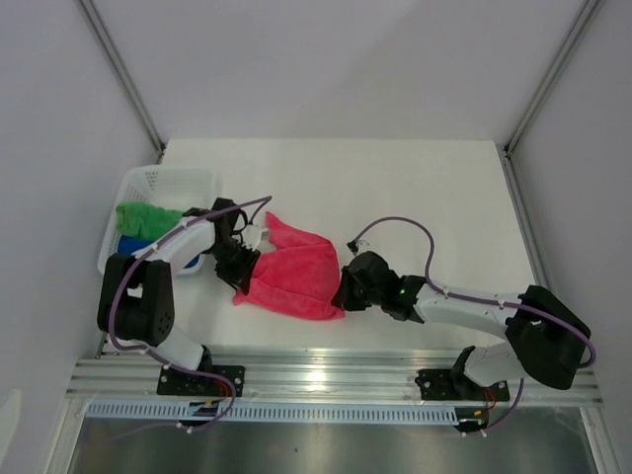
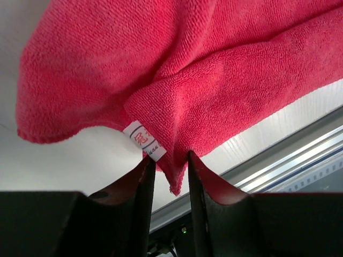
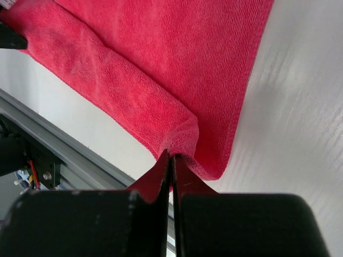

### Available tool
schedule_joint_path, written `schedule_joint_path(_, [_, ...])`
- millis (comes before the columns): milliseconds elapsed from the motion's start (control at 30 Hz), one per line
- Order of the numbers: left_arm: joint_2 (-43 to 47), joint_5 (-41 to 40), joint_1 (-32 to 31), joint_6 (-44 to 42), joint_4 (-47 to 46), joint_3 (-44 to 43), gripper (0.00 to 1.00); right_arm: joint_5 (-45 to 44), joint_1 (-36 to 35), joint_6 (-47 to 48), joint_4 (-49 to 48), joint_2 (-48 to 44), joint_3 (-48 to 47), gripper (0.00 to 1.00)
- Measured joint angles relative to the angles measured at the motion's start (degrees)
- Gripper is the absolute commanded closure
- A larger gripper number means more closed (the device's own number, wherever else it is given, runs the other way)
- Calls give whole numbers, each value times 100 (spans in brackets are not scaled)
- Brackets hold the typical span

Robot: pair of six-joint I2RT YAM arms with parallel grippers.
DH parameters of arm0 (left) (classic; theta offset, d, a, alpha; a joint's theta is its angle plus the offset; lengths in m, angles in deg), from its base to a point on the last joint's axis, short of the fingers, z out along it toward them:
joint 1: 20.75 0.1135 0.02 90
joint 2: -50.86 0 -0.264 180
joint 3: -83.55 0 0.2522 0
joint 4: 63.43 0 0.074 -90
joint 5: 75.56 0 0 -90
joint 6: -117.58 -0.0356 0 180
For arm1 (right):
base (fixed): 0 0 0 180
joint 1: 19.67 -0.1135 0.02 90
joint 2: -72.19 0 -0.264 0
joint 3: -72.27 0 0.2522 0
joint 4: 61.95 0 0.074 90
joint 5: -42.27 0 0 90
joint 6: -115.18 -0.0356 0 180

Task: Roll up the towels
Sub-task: Flatten the towel

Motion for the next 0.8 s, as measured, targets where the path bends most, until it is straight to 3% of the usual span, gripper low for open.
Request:
schedule_joint_path(133, [-291, -9, 0, 7, -114, -61, 67, -79, 0, -26, -133, -2, 28, 100])
schedule_joint_path(200, [-380, -42, 0, 31, -142, -61, 78, -107, 0, -28, -166, -2, 63, 100])
schedule_joint_path(233, [-409, -61, 0, 52, -162, -61, 98, -125, 0, -28, -170, -4, 81, 100])
schedule_joint_path(267, [-420, -83, 0, 87, -177, -61, 99, -149, 0, -26, -166, -7, 87, 100])
schedule_joint_path(567, [219, -153, 7, 118, -11, -345, 99, -223, 199, -26, 107, -649, 94, 100])
schedule_joint_path(700, [791, -133, 17, 151, 175, -1001, 96, 26, 850, -15, 245, -1073, 31, 100])
schedule_joint_path(800, [741, -85, 20, 197, 361, -1698, 96, 369, 1661, 149, 494, -852, -472, 100])
